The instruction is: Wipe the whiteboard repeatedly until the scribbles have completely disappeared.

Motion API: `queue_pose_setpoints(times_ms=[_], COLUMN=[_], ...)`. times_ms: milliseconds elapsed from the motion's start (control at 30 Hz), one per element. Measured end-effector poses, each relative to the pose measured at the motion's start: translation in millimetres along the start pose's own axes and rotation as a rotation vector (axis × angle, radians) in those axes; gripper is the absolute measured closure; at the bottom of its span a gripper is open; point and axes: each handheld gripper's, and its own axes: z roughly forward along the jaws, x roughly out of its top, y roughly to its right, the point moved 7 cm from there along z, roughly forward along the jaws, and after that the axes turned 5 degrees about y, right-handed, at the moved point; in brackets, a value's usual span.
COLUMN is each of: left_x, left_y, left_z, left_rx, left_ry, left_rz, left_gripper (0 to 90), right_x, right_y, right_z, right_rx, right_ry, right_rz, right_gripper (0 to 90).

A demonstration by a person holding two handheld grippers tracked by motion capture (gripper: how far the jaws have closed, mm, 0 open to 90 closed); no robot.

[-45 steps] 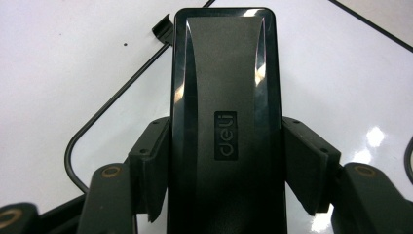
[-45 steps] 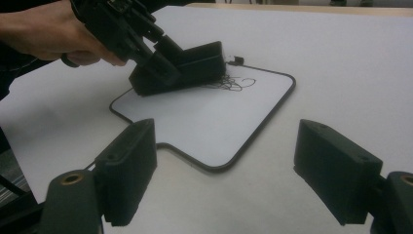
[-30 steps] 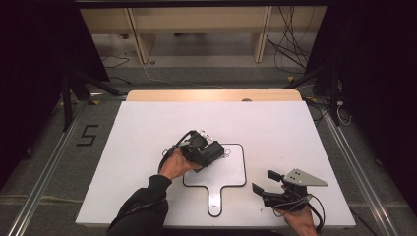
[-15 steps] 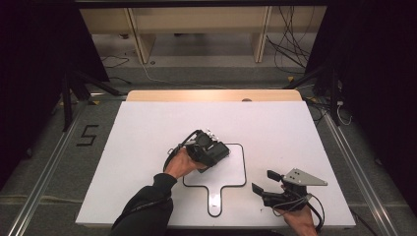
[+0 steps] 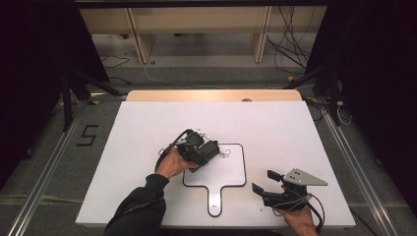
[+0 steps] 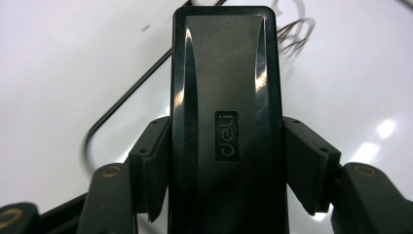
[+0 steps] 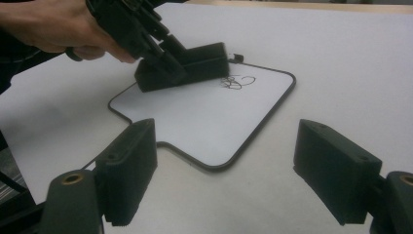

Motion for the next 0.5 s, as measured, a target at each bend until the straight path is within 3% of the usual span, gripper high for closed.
queue_pose_setpoints(times_ms=[267,367,500], left_x=[30.3,28.1,18.6], left_y=[39.8,37.5,18.1], left_z=[22.8,21.8,14.5], left_rx=[-0.025,-0.040,-0.016], left_ry=[-0.001,0.007,-0.005], left_rz=[0.063,0.048,-0.001], left_gripper=[40.2,40.2,40.1], right_x=[-0.4,-0.3,-0.4], right_y=[1.6,2.5,1.9], right_z=[0.7,1.1,1.1], right_rx=[-0.001,-0.002,-0.004], right_ry=[-0.002,-0.002,-0.004], right_rz=[0.003,0.006,0.002], right_gripper=[24.5,24.5,24.5])
